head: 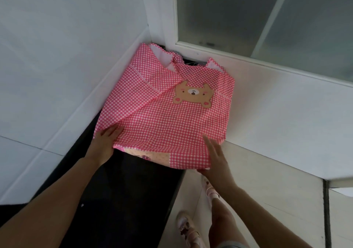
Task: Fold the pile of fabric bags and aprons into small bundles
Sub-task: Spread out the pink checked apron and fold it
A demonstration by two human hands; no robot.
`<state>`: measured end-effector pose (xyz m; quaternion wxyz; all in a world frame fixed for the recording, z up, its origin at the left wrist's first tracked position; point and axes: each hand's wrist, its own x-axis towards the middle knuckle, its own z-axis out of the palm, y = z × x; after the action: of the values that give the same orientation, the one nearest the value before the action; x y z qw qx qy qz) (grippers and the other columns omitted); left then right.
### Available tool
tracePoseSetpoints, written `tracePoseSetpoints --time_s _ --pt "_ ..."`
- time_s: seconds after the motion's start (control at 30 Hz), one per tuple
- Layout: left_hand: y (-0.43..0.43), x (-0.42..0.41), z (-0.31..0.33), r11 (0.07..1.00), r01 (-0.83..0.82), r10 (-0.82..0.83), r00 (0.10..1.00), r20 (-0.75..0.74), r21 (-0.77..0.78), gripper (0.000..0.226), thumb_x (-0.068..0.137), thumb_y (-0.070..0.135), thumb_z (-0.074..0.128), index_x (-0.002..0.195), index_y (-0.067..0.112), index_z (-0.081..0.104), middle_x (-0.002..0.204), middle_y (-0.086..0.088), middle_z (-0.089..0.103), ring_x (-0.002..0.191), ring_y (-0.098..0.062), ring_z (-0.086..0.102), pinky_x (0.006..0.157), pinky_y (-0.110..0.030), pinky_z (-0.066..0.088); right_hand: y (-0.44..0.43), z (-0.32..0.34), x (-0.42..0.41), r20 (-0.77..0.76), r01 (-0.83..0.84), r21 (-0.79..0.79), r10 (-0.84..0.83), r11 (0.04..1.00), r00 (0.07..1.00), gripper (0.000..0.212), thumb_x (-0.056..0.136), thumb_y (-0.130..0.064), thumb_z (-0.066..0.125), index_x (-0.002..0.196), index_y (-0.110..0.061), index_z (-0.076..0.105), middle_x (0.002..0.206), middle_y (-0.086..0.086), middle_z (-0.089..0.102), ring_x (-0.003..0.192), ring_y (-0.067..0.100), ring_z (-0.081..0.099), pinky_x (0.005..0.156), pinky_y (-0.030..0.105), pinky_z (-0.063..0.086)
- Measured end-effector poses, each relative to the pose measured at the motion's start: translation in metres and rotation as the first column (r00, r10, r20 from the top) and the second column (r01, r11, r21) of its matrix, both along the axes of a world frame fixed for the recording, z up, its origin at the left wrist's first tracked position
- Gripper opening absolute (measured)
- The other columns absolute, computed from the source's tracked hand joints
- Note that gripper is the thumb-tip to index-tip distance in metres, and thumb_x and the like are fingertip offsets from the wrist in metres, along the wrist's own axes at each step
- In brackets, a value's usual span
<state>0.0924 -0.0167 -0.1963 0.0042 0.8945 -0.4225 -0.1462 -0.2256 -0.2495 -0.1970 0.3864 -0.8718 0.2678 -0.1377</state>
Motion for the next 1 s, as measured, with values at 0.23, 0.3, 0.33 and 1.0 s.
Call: tracePoseSetpoints --time_s 0.23,0.3,0.33,1.0 --pt "-0.012 -0.025 0.038 0.985 -0.158 0.165 0.981 -0.103 0.071 0.058 0.092 -0.005 0.039 0.142 0.022 0.044 0.145 -0.009 0.044 0.124 -0.027 0.049 0.102 -0.034 0.042 -0.048 0.029 0.014 0.001 -0.030 -0.210 0.031 0.977 1.000 0.029 0.071 0.017 0.065 0.086 -0.005 0.075 0.085 0.014 0.070 0.078 0.027 0.065 0.073 0.024 0.045" --pt "-0.016 -0.036 0.055 0.961 -0.145 0.173 0.979 -0.107 0.234 0.038 0.092 0.002 0.042 0.124 0.014 0.057 0.123 -0.010 0.059 0.101 -0.020 0.059 0.083 -0.025 0.049 -0.063 0.050 0.010 -0.009 -0.104 -0.245 0.105 0.964 0.994 0.026 0.067 0.018 0.065 0.079 -0.003 0.074 0.077 0.014 0.070 0.071 0.017 0.059 0.069 0.022 0.045" --pt "-0.017 -0.044 0.064 0.938 -0.104 0.157 0.978 -0.139 0.330 0.025 0.091 0.004 0.044 0.107 0.012 0.062 0.103 -0.006 0.064 0.086 -0.016 0.061 0.071 -0.020 0.048 -0.070 0.058 0.005 -0.017 -0.151 -0.279 0.152 0.948 0.988 0.022 0.067 0.015 0.065 0.076 -0.003 0.073 0.076 0.014 0.070 0.071 0.015 0.058 0.070 0.026 0.050" --pt "-0.043 -0.045 0.172 0.871 -0.329 0.460 0.282 -0.842 0.366 0.038 0.088 0.036 0.061 0.109 0.005 0.063 0.094 -0.015 0.072 0.081 -0.025 0.070 0.077 -0.032 0.056 -0.143 0.102 0.014 -0.142 0.036 0.594 0.061 0.803 0.988 0.025 0.095 -0.026 0.053 0.118 -0.019 0.056 0.119 0.011 0.062 0.105 0.027 0.061 0.100 0.049 0.045"
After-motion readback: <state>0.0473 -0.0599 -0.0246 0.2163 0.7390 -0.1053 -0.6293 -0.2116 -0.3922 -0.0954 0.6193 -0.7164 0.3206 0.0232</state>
